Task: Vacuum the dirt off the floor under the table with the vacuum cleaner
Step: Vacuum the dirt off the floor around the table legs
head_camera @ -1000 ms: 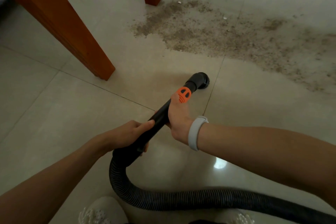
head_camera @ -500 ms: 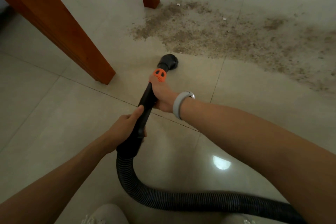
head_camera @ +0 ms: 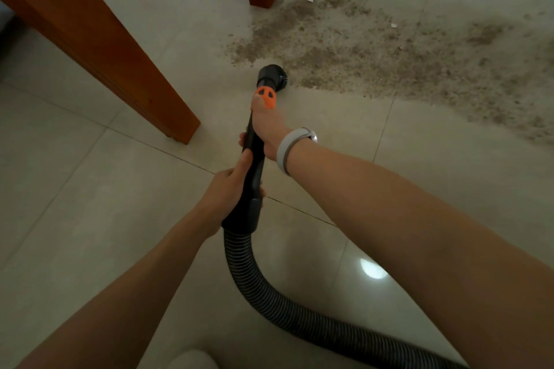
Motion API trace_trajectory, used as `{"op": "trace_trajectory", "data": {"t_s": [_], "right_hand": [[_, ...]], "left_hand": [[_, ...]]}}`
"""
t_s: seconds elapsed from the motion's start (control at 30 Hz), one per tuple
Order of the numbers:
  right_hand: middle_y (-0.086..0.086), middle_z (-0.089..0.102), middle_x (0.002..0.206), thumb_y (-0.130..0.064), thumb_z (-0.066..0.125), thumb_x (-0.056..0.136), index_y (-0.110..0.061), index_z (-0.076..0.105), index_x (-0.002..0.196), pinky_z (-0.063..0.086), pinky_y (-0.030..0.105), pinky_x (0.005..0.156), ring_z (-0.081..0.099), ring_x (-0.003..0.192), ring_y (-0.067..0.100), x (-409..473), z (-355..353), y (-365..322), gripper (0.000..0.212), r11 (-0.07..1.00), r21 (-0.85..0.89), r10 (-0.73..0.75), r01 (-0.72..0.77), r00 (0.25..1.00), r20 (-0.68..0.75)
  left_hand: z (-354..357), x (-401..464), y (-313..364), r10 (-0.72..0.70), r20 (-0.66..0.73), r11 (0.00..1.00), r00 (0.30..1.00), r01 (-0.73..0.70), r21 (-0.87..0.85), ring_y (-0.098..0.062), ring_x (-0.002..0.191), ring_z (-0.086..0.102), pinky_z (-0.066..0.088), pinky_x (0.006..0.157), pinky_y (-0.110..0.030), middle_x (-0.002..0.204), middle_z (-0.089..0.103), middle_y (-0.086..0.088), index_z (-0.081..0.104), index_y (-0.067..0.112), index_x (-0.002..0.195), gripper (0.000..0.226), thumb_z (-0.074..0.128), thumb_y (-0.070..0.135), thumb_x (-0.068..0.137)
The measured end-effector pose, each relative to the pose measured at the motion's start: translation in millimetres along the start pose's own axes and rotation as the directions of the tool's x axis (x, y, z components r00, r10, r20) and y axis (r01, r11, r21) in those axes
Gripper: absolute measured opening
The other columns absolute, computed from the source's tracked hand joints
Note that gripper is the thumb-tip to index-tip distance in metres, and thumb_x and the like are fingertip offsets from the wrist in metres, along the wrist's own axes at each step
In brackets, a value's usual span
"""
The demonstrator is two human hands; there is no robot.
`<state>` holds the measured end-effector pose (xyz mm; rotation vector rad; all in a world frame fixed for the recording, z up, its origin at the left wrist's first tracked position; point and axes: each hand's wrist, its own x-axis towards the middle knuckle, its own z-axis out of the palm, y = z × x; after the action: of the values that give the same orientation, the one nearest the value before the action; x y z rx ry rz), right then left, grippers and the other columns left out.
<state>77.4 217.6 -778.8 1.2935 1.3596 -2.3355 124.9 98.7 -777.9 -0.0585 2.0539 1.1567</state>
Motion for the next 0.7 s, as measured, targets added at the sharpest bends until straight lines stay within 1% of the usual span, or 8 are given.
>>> {"op": "trace_trajectory", "data": {"t_s": [0.07,0.13,0.23,0.3,0.4,0.5,0.63,0.7], "right_hand": [[0.011,0.048,0.065,-0.042,0.039,0.098,-0.006,0.043,0.103,0.05,0.038,0.061,0.05,0.05,0.024,6,-6,-5,0.036,1.0,-0.013,-0.022,0.022,0.999,-0.031],[0.011,0.048,0.065,-0.04,0.038,0.099,-0.005,0.043,0.106,0.051,0.039,0.063,0.05,0.051,0.024,8,-10,-9,0.036,0.999,-0.029,-0.034,0.033,0.999,-0.042],[0.012,0.051,0.07,-0.04,0.036,0.099,-0.004,0.042,0.121,0.051,0.036,0.055,0.052,0.052,0.024,4,-10,-12,0.042,0.997,-0.062,-0.036,0.033,0.998,-0.046],[0.012,0.052,0.072,-0.041,0.036,0.1,-0.004,0.04,0.128,0.051,0.034,0.051,0.053,0.053,0.023,3,-11,-11,0.047,0.996,-0.076,-0.043,0.04,0.998,-0.045],[0.011,0.051,0.071,-0.04,0.036,0.099,-0.003,0.038,0.132,0.051,0.033,0.05,0.054,0.051,0.023,0,-15,-4,0.05,0.996,-0.074,-0.049,0.046,0.998,-0.032],[0.011,0.051,0.072,-0.041,0.038,0.099,-0.005,0.035,0.135,0.051,0.033,0.048,0.054,0.051,0.023,-3,-18,3,0.051,0.997,-0.057,-0.048,0.045,0.998,-0.038],[0.011,0.052,0.073,-0.042,0.037,0.099,-0.005,0.037,0.131,0.051,0.034,0.05,0.055,0.052,0.023,-8,-23,2,0.049,0.998,-0.055,-0.043,0.041,0.998,-0.042],[0.011,0.052,0.073,-0.042,0.038,0.099,-0.006,0.035,0.133,0.051,0.033,0.048,0.054,0.052,0.023,-10,-27,1,0.05,0.998,-0.046,-0.038,0.036,0.998,-0.051]], "left_hand": [[6,4,2,0.039,-0.011,0.999,0.999,-0.039,0.026,-0.028,0.076,0.068,0.056,0.082,-0.042,0.081,0.071,-0.013,0.065,0.01,0.084,0.054,0.039,0.055,0.093],[9,6,5,0.061,-0.022,0.996,0.998,-0.059,0.061,-0.03,0.076,0.067,0.055,0.084,-0.045,0.083,0.07,-0.016,0.064,0.009,0.082,0.051,0.04,0.052,0.094],[9,9,10,0.065,-0.031,0.996,0.997,-0.063,0.069,-0.034,0.079,0.067,0.055,0.085,-0.047,0.085,0.07,-0.019,0.064,0.008,0.081,0.051,0.04,0.051,0.095],[8,8,10,0.061,-0.019,0.995,0.998,-0.059,0.079,-0.033,0.078,0.067,0.054,0.086,-0.047,0.083,0.07,-0.018,0.064,0.008,0.081,0.052,0.039,0.051,0.095],[6,4,4,0.055,0.0,0.992,0.998,-0.055,0.11,-0.033,0.079,0.067,0.053,0.087,-0.048,0.082,0.07,-0.017,0.066,0.007,0.082,0.054,0.038,0.052,0.095],[7,-2,1,0.064,0.008,0.989,0.998,-0.065,0.137,-0.03,0.075,0.067,0.053,0.087,-0.047,0.075,0.07,-0.013,0.065,0.008,0.08,0.052,0.037,0.049,0.096],[10,-5,3,0.068,0.015,0.985,0.998,-0.069,0.159,-0.032,0.076,0.068,0.054,0.086,-0.046,0.076,0.07,-0.014,0.065,0.009,0.079,0.053,0.037,0.05,0.096],[12,-5,5,0.071,0.02,0.983,0.997,-0.073,0.169,-0.033,0.077,0.068,0.054,0.086,-0.046,0.075,0.07,-0.014,0.065,0.008,0.077,0.054,0.037,0.051,0.095]]}}
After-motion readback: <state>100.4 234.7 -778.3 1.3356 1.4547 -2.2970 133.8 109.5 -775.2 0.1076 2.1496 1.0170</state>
